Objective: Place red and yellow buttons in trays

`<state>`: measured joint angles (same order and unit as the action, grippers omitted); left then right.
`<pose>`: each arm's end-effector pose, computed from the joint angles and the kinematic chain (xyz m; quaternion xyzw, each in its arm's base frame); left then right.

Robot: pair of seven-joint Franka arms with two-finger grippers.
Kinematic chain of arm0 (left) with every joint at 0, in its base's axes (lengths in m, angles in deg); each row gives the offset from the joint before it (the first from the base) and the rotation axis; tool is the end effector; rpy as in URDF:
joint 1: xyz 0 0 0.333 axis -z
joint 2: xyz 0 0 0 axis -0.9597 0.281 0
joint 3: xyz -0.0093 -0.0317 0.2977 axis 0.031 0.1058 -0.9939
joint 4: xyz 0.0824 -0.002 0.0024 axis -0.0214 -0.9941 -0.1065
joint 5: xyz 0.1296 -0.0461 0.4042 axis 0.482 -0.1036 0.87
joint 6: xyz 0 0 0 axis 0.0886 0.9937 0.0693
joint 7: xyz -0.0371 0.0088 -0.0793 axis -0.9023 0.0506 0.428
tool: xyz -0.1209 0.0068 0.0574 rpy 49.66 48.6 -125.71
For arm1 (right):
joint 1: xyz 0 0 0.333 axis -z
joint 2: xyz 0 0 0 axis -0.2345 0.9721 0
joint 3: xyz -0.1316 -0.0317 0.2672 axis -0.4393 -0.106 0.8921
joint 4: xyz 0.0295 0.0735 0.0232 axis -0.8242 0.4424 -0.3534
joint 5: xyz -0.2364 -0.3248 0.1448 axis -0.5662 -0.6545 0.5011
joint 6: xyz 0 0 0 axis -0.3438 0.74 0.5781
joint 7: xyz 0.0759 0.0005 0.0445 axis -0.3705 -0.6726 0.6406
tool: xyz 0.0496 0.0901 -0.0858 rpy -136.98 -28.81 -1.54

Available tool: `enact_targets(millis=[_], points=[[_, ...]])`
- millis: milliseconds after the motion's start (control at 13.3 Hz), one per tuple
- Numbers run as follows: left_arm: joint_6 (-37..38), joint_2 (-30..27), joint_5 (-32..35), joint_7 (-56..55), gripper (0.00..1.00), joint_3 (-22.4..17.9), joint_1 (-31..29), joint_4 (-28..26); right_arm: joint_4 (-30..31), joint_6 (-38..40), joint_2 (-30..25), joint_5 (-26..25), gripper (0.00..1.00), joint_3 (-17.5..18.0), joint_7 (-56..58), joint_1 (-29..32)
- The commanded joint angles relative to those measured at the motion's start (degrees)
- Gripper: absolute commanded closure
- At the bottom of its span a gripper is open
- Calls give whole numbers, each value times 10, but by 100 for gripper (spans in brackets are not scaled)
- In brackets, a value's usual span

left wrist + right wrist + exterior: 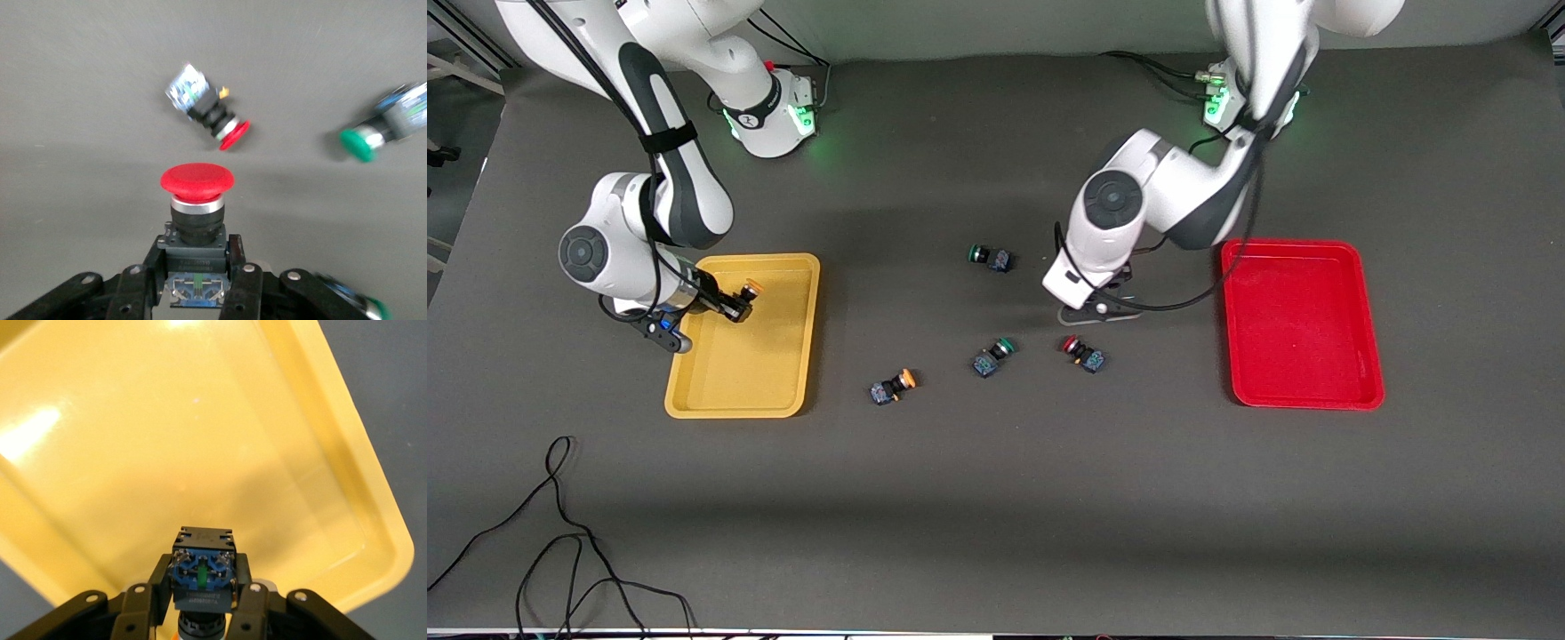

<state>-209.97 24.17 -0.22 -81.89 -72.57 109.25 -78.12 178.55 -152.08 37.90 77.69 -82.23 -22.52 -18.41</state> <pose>0.4996 -0.3962 0.2721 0.9963 0.0728 -0.0437 0.0145 0.4876 0.0015 0.1570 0.9557 -0.2830 -0.0810 0.0064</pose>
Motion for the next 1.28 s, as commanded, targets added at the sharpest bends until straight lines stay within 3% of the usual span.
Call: enact_targets(millis=[0, 75, 150, 376, 601, 827, 902, 1052, 1127, 1202], points=[[46, -71, -14, 2, 93, 0, -50, -14, 10, -36, 20, 14, 44, 0, 16, -12], [64, -88, -14, 24, 94, 0, -79, -26, 10, -35, 18, 14, 8, 0, 15, -13], [95, -102, -13, 59, 94, 0, -114, -36, 9, -29, 11, 14, 0, -1, 15, -13], [136, -105, 2, 171, 94, -1, -236, -54, -9, 2, -35, 14, 0, 5, 6, -20], [102, -84, 43, 286, 95, -1, -309, -88, -100, 23, -26, 15, 0, 9, -43, -103], [0, -35, 61, 335, 95, -1, -338, -134, -235, 24, 70, 18, 0, 16, -192, -171], [-35, -8, 72, 333, 95, -1, -336, -143, -275, 25, 110, 42, 0, 24, -220, -176], [-72, 32, 76, 336, 94, -1, -337, -150, -342, 24, 185, 138, 0, 28, -219, -177], [-73, 40, 87, 336, 89, -1, -337, -149, -370, 24, 215, 164, 0, 28, -220, -176], [-67, 40, 89, 338, 58, -1, -338, -147, -398, 24, 245, 184, 0, 28, -225, -176]])
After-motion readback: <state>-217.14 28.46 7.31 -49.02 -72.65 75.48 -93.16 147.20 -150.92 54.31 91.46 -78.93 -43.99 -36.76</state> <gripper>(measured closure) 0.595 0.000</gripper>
